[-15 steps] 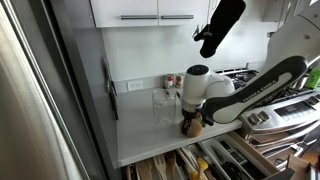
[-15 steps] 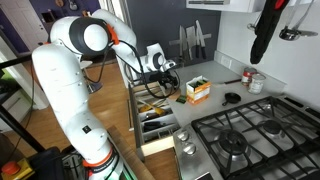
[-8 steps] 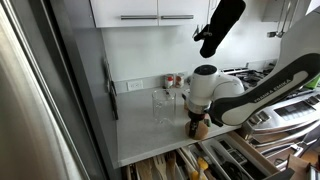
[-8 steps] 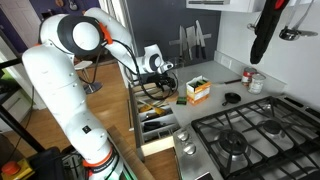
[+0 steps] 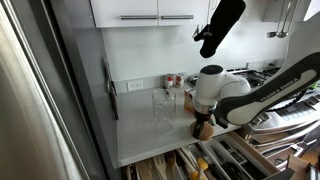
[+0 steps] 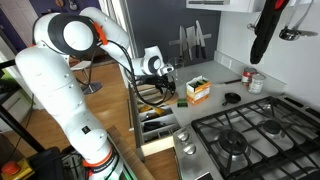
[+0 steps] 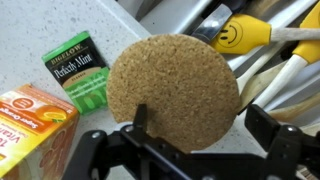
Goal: Pick up the brown lid and put it on the clear jug
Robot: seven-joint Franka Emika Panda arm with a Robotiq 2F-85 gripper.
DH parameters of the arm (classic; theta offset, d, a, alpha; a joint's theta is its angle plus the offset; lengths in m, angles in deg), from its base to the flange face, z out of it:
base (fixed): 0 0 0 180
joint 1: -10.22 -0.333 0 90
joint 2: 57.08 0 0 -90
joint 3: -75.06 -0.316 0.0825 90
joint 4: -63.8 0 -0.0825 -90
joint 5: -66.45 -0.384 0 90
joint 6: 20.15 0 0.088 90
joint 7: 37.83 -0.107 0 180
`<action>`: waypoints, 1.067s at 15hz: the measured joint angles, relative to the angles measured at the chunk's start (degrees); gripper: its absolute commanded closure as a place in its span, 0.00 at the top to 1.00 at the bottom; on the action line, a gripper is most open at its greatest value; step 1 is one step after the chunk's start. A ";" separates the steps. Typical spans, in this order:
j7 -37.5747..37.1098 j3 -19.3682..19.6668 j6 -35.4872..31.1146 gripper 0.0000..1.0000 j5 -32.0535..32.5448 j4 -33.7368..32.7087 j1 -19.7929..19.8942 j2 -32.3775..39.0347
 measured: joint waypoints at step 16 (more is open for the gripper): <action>-3.39 2.65 3.32 1.00 -8.03 -0.29 3.98 -3.50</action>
